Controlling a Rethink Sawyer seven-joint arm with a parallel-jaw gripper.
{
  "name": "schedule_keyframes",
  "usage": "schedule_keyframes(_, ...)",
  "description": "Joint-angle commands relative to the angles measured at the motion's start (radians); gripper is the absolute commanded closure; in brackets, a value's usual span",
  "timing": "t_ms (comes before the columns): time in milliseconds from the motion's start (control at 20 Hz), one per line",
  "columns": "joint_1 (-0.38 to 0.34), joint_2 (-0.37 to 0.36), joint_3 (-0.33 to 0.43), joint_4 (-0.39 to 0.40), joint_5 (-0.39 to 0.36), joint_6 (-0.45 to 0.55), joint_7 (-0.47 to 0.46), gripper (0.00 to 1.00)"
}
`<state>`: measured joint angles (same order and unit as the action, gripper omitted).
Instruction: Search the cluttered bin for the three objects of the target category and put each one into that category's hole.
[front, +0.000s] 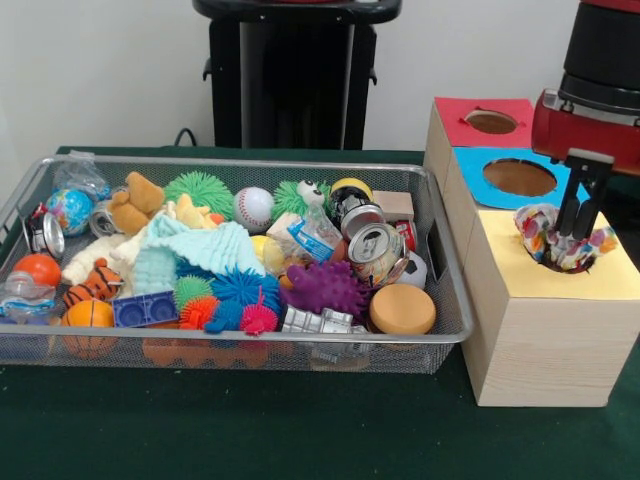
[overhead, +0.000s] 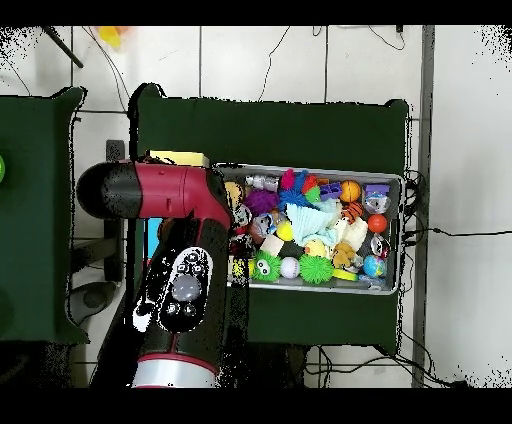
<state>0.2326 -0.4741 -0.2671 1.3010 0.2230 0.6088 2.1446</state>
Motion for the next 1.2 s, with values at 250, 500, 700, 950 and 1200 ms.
schedule_keyframes(250,-0.056,0.080,0.097,-0.015,0.024,0.029,0.125,1.00)
schedule_keyframes(500,-0.065,0.087,0.107,-0.013,0.020,0.012,0.113,1.00)
schedule_keyframes(700,-0.069,0.093,0.109,-0.022,0.017,0.015,0.107,1.00)
schedule_keyframes(950,-0.070,0.104,0.127,-0.017,0.026,-0.012,0.118,1.00)
schedule_keyframes(1200,0.007,0.101,0.065,0.011,0.054,-0.003,0.247,1.00)
